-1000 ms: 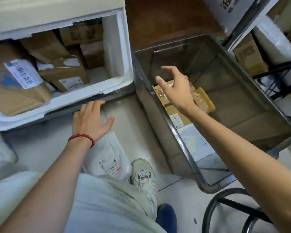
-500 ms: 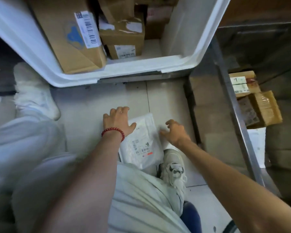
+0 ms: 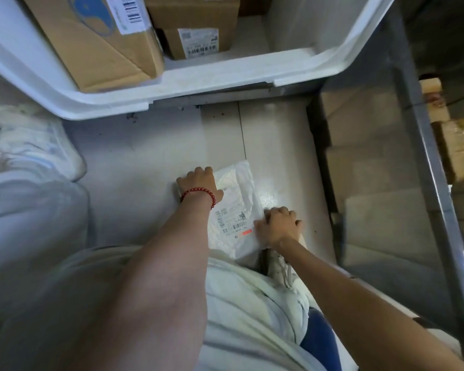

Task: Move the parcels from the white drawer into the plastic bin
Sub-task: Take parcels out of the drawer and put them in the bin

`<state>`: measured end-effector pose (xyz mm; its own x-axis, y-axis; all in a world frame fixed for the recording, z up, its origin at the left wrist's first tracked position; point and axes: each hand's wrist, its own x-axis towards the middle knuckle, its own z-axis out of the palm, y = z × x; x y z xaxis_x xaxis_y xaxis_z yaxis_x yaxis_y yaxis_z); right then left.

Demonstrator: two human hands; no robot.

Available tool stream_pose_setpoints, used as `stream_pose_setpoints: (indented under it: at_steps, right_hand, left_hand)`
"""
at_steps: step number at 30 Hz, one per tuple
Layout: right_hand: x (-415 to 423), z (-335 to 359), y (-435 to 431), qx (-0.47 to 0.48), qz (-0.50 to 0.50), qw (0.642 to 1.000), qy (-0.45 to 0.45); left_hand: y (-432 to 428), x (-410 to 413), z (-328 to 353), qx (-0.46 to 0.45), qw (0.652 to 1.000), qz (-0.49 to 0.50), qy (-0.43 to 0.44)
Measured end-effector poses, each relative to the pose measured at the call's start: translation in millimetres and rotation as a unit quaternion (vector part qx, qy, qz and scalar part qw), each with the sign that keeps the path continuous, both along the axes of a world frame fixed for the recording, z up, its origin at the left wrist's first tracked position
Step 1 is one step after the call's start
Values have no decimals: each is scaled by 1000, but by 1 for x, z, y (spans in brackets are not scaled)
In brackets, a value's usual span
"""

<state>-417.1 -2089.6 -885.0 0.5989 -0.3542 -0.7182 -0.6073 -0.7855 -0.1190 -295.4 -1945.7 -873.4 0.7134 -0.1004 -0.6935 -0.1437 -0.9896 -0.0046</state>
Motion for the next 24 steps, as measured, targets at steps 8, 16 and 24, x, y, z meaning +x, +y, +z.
stream_pose_setpoints:
  at_steps: [8,16,24]
  right_hand:
    - [11,35,-23,207,-94,961,-158]
    - [30,97,-66,185,-14,951,-248]
    - [47,181,-73,206,31,905,-372]
  left_hand:
    - [-5,4,14,-88,990,104,-22]
    - [-3,12,59,-210,956,199,-44]
    - [3,0,143,-360,897,199,-164]
